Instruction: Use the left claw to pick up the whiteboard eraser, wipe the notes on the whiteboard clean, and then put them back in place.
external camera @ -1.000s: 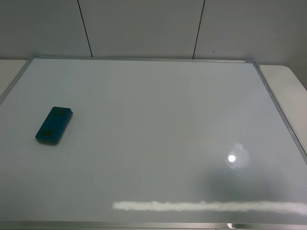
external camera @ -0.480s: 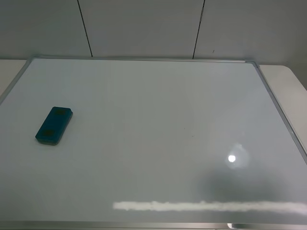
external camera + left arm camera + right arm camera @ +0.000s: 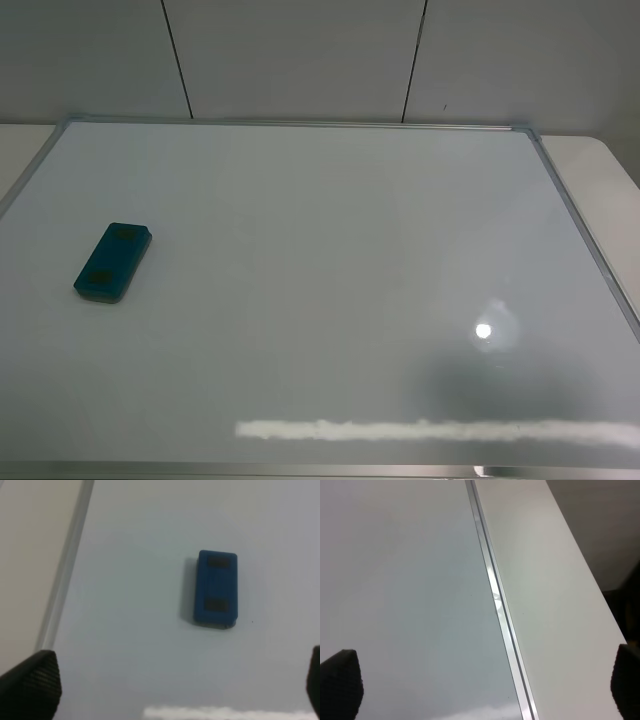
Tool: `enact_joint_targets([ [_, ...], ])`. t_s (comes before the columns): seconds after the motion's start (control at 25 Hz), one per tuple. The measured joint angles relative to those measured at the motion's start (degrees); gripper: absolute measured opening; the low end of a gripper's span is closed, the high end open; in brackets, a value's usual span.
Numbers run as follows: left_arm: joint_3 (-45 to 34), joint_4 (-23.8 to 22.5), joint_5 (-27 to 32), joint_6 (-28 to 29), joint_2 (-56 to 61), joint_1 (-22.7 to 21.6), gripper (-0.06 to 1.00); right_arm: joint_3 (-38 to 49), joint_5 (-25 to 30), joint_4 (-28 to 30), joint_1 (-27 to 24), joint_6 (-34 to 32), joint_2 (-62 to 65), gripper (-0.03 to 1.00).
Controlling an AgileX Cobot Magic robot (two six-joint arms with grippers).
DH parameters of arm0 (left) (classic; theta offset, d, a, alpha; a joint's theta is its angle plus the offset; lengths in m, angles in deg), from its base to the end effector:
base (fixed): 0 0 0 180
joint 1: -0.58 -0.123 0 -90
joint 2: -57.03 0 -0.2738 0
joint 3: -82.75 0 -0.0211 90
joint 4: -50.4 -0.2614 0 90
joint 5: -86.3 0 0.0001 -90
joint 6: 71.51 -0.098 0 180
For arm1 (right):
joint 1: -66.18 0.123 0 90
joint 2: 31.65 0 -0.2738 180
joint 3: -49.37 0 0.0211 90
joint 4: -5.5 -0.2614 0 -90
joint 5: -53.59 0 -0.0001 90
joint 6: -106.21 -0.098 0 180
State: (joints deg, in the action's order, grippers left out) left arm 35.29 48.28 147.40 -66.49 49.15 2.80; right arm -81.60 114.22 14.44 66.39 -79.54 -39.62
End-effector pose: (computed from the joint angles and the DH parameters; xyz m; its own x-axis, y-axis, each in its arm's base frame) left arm 0.0196 0.0024 0.2829 -0.4443 -0.0525 -0.8944 -0.0213 0.9986 -0.0480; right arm 0.0228 -0.0132 0.2764 -0.4563 0.0215 -0.8896 0.1274 0.9910 -0.0414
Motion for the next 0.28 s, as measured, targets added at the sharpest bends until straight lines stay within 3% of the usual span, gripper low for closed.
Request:
enact_joint_targets([
  [0.28, 0.00, 0.00, -0.03, 0.00, 0.00, 0.00, 0.99, 0.00, 0.00, 0.00, 0.00, 0.00, 0.00, 0.99],
])
